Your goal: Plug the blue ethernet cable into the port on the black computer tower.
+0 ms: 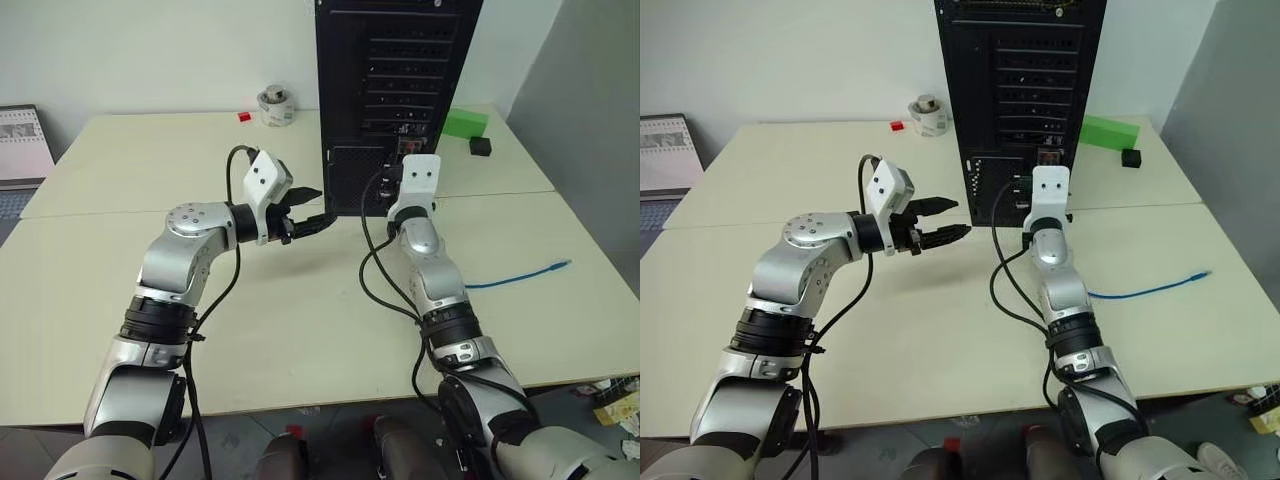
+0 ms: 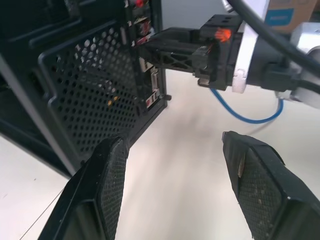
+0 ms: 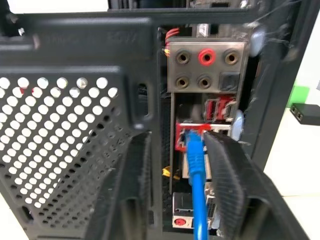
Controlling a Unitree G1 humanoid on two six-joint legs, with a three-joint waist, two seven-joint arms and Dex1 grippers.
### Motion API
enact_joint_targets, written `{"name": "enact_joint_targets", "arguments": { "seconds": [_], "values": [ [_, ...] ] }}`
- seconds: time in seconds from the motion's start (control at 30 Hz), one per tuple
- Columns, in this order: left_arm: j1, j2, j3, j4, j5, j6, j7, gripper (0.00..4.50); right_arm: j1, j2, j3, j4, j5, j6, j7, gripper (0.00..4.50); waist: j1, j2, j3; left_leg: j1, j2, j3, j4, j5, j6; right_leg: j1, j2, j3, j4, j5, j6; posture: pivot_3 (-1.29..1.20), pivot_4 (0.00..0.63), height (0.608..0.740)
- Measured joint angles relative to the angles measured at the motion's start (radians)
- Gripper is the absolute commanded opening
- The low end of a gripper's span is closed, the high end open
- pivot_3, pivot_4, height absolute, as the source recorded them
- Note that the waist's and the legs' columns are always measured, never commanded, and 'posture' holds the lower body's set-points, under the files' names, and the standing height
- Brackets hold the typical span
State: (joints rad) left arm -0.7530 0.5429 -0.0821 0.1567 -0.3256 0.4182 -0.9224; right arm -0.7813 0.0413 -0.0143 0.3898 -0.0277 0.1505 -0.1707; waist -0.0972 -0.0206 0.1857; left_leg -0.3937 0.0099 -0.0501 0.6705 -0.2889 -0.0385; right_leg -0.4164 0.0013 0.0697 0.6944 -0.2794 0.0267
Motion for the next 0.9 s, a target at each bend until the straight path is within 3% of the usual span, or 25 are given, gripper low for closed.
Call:
{"name": "enact_joint_targets", "arguments": {
  "seconds": [0.07,0.23,0.33,0.47,0.57,0.73,0.9],
  "values": [
    [0.000,-0.002,0.000,0.007,0.014,-0.016,0.003,3.13,0.050,-0.013,0.010,-0.069,-0.001,0.029,0.027,2.88,0.008,0.000,0.000,-0.007,-0.001,0.000,0.001,0.002,-0.004,-0.008,-0.001,0.000,0.001,0.000,0.000,0.00,0.150,0.740],
    [0.001,-0.010,0.010,0.017,0.036,-0.049,0.044,3.13,0.134,-0.056,0.038,-0.272,0.000,0.120,0.092,4.00,0.016,0.000,0.000,-0.008,-0.001,0.000,0.000,0.002,-0.003,-0.007,-0.002,0.000,0.000,0.000,0.000,0.00,0.150,0.740],
    [0.001,-0.011,0.012,0.028,0.056,-0.056,0.075,3.13,0.155,-0.109,0.036,-0.402,0.021,0.187,0.155,4.44,0.018,0.000,0.000,-0.007,-0.002,-0.001,0.000,0.001,-0.002,-0.007,-0.002,-0.001,0.001,0.000,0.000,0.00,0.150,0.740],
    [0.001,-0.007,0.026,0.037,0.071,-0.065,0.103,3.13,0.200,-0.204,0.001,-0.550,0.104,0.300,0.280,4.44,0.022,0.000,0.000,-0.006,-0.002,-0.002,0.001,0.001,-0.001,-0.005,-0.002,-0.003,0.001,0.000,0.000,0.00,0.150,0.740],
    [-0.005,0.005,0.033,0.044,0.069,-0.069,0.089,3.13,0.227,-0.339,-0.048,-0.631,0.204,0.405,0.425,4.44,0.028,0.000,0.000,-0.006,-0.002,-0.002,0.002,0.002,-0.001,-0.005,-0.002,-0.004,0.001,0.000,0.000,0.00,0.150,0.740],
    [-0.023,0.009,0.039,0.048,0.032,-0.028,0.035,3.13,0.252,-0.521,-0.125,-0.661,0.324,0.488,0.606,4.44,0.039,0.000,0.000,-0.006,-0.002,-0.002,0.004,0.002,-0.001,-0.004,0.001,-0.005,0.002,0.000,0.000,0.00,0.150,0.740],
    [-0.047,0.014,0.050,0.050,0.010,-0.005,-0.022,3.13,0.258,-0.599,-0.145,-0.659,0.387,0.540,0.704,4.44,0.040,0.000,0.000,-0.006,-0.002,-0.002,0.005,0.002,-0.001,-0.003,0.003,-0.004,0.002,0.000,0.000,0.00,0.150,0.740]
  ]
}}
